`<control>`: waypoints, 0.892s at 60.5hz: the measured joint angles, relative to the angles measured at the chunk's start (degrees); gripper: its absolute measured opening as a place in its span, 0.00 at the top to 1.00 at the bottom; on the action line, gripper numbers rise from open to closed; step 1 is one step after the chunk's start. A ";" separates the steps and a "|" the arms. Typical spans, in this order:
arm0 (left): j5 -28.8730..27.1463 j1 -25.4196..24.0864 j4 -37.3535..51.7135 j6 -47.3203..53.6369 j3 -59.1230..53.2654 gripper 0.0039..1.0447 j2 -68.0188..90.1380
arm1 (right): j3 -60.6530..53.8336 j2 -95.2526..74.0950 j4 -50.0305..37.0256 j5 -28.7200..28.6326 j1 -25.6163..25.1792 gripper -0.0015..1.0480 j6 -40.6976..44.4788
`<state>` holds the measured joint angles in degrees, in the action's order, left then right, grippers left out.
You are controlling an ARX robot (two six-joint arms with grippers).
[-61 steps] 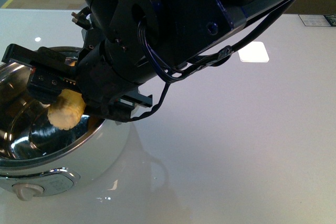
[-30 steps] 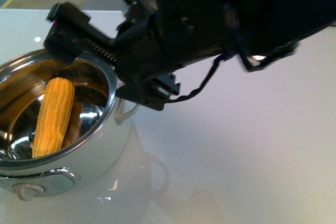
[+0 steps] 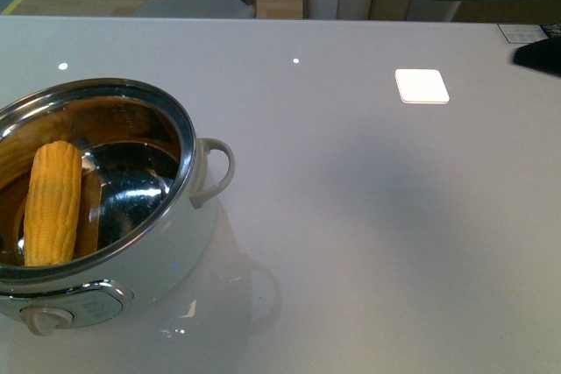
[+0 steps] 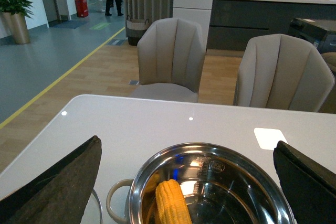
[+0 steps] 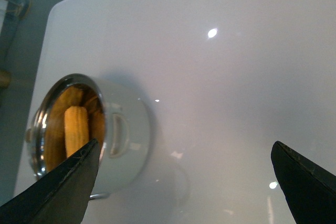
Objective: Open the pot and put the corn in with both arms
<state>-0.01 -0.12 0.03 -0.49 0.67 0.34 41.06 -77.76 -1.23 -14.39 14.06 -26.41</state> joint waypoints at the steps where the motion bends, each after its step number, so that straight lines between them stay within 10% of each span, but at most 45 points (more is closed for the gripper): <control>1: 0.00 0.00 0.00 0.00 0.00 0.06 0.00 | -0.79 1.68 0.63 0.20 -0.90 0.09 1.07; 27: 0.02 0.00 0.00 0.00 0.00 0.06 0.00 | -9.22 21.29 4.26 3.76 -9.38 0.11 9.11; 37: -0.02 0.00 0.00 0.00 0.00 0.06 0.00 | -24.04 25.14 -30.14 19.39 -8.74 0.38 21.49; 54: -0.02 0.00 0.00 0.00 0.00 0.06 0.00 | -32.02 33.46 -33.33 14.80 -13.75 0.84 25.42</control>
<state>-0.03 -0.12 0.03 -0.49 0.67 0.34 9.04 -44.29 -34.57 0.40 0.32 -0.99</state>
